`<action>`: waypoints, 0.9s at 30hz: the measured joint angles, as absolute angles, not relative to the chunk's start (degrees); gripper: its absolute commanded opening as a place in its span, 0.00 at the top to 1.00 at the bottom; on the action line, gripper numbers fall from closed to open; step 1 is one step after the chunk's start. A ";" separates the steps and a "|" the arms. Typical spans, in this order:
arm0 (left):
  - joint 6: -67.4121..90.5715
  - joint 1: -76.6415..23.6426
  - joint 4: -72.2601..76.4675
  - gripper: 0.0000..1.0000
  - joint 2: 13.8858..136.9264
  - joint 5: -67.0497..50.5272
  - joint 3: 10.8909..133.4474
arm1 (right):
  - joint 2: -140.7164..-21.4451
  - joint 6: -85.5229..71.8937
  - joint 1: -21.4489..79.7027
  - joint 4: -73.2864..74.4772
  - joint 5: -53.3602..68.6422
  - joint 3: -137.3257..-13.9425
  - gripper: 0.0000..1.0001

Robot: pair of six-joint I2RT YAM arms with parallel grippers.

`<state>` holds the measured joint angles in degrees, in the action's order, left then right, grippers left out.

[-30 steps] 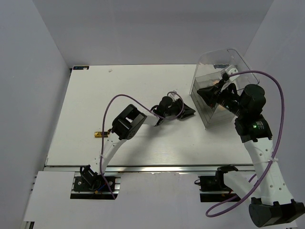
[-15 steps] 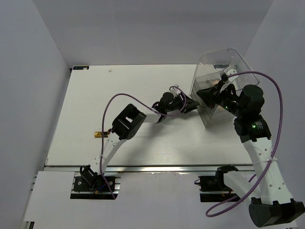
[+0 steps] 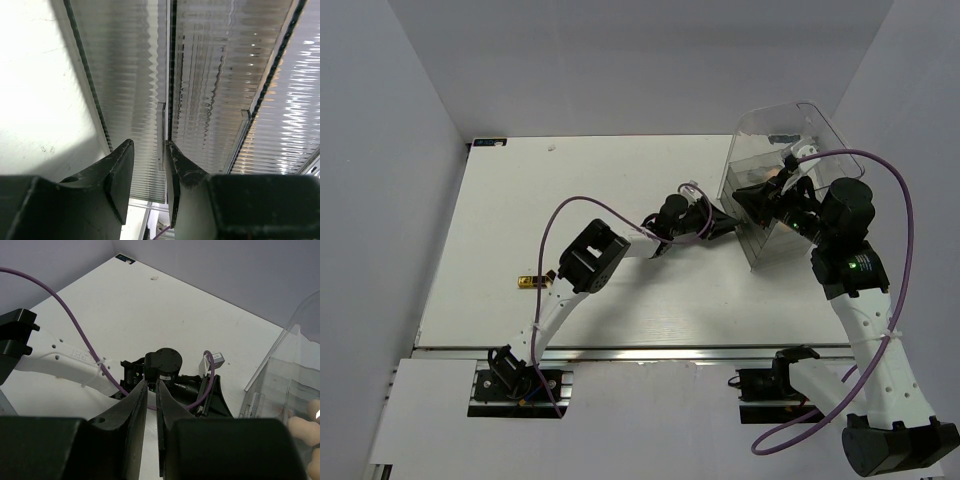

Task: Organize the makeup

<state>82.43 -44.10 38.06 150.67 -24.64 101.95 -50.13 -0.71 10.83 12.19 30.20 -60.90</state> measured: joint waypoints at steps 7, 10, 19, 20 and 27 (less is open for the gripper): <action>82.72 -44.07 37.28 0.63 151.02 -24.60 103.39 | -50.13 -0.71 10.83 12.16 30.20 -60.90 0.82; 83.50 -44.07 37.63 0.78 151.46 -24.38 103.98 | -50.13 -0.71 10.83 12.16 30.22 -60.90 0.82; 84.82 -44.25 42.04 1.00 151.35 -23.07 101.86 | -50.13 -0.73 10.57 12.19 30.24 -60.90 0.82; 84.99 -44.27 43.07 1.00 151.17 -22.83 100.92 | -50.13 -0.73 10.57 12.16 30.24 -60.90 0.82; 84.88 -43.05 48.82 1.00 145.75 -21.21 89.49 | -49.84 -0.80 10.55 12.10 30.44 -59.90 0.81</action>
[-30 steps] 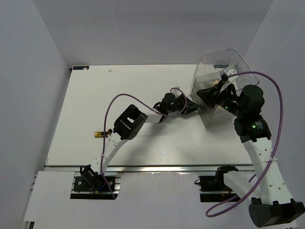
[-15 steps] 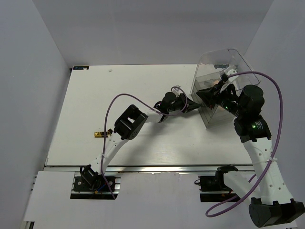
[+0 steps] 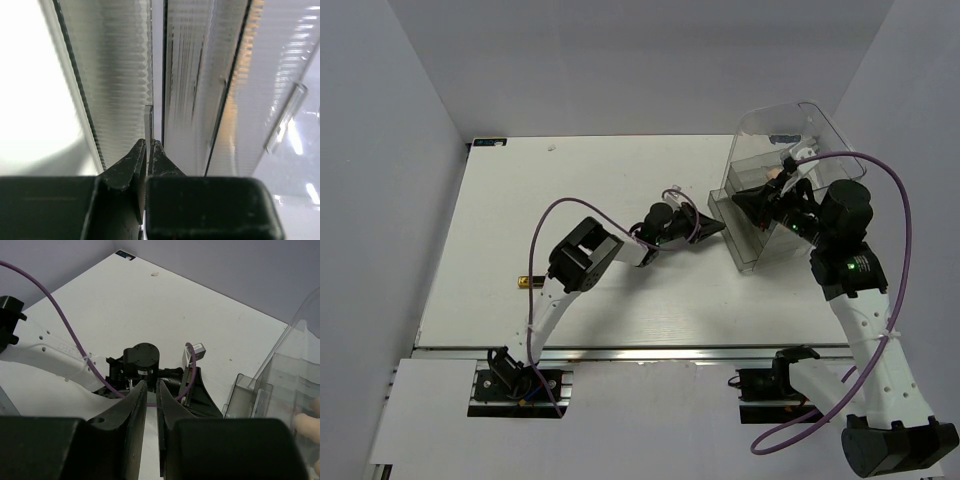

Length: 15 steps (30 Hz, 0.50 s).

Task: Organize the makeup

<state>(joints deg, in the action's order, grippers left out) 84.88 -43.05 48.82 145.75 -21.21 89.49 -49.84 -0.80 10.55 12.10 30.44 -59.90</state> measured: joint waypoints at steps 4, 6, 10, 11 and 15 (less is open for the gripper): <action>83.94 -41.58 50.04 1.00 141.27 -21.47 82.02 | -49.87 -0.99 10.52 12.16 31.00 -59.24 0.79; 83.29 -40.75 50.22 1.00 139.20 -21.74 78.83 | -49.87 -1.06 10.50 12.23 31.55 -59.00 0.79; 82.39 -39.33 51.07 0.86 136.09 -21.93 73.41 | -50.04 -1.15 10.50 12.19 32.84 -58.43 0.70; 82.30 -39.09 51.22 0.78 135.63 -22.00 72.53 | -50.33 -1.04 10.50 12.27 33.30 -58.30 0.66; 81.12 -38.63 50.33 0.46 135.00 -22.50 71.64 | -52.05 -0.51 10.50 12.95 35.40 -58.28 0.45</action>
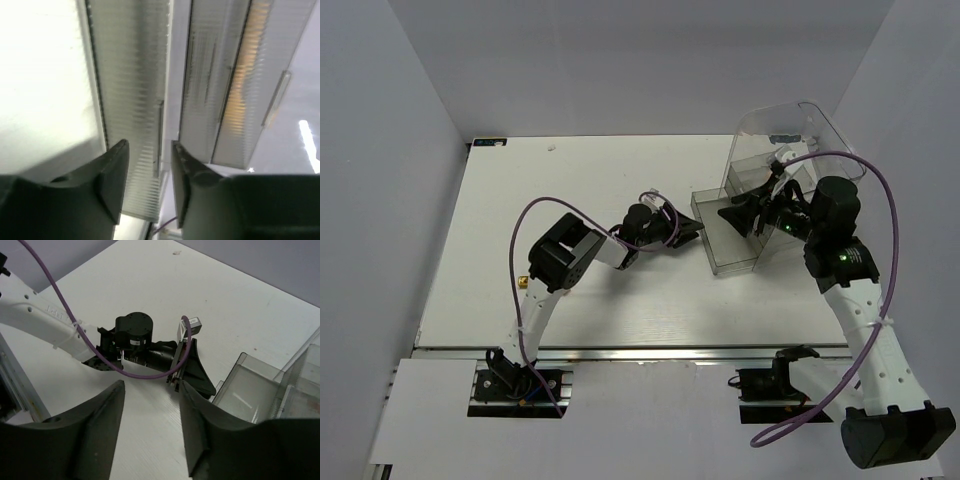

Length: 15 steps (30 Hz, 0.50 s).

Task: Organize the makeup

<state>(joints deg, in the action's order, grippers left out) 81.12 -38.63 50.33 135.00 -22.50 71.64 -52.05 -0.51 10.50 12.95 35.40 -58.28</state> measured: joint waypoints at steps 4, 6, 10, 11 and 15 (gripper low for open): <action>79.22 -38.57 47.03 0.39 134.26 -23.42 71.72 | -53.78 1.56 10.50 14.24 37.98 -58.28 0.43; 77.58 -38.35 44.75 0.36 133.19 -23.94 71.79 | -54.37 2.57 10.50 15.25 39.20 -58.28 0.43; 72.23 -37.80 38.02 0.31 128.64 -24.99 72.03 | -55.05 4.49 10.50 16.93 41.28 -58.28 0.43; 70.11 -37.58 35.68 0.31 127.00 -24.95 72.05 | -55.16 4.99 10.50 17.06 41.78 -58.28 0.44; 59.86 -36.12 23.31 0.18 117.05 -23.20 72.05 | -55.90 6.70 10.50 17.32 43.55 -58.30 0.46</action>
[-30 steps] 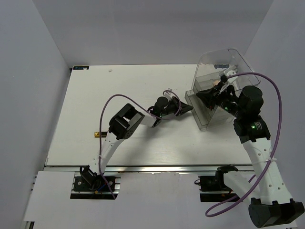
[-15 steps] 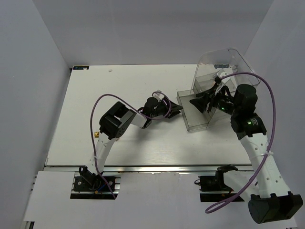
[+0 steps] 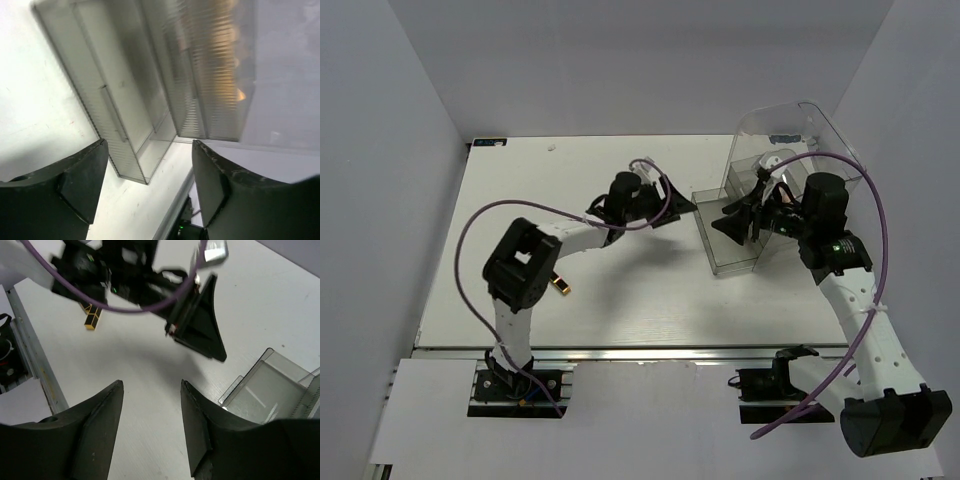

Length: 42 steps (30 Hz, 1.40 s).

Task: Organize the makeup

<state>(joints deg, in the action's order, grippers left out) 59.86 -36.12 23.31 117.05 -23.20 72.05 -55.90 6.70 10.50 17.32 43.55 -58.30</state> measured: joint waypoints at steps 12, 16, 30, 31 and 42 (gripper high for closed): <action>44.05 -20.08 4.91 0.02 80.84 -14.44 53.17 | -62.78 9.34 19.05 20.60 41.93 -60.45 0.44; 40.97 -17.10 -3.79 0.02 71.72 -8.38 49.63 | -63.18 9.43 27.09 20.34 37.41 -58.22 0.45; 33.78 -13.43 -30.98 0.02 53.76 2.96 53.89 | -87.53 4.51 48.25 16.58 12.23 -61.89 0.39; 33.63 -13.39 -32.86 0.02 52.62 3.79 54.65 | -89.84 3.75 49.58 16.53 10.98 -63.83 0.36; 33.98 -13.34 -47.66 0.02 41.50 11.88 60.12 | -108.60 -2.33 56.53 17.52 6.70 -81.06 0.23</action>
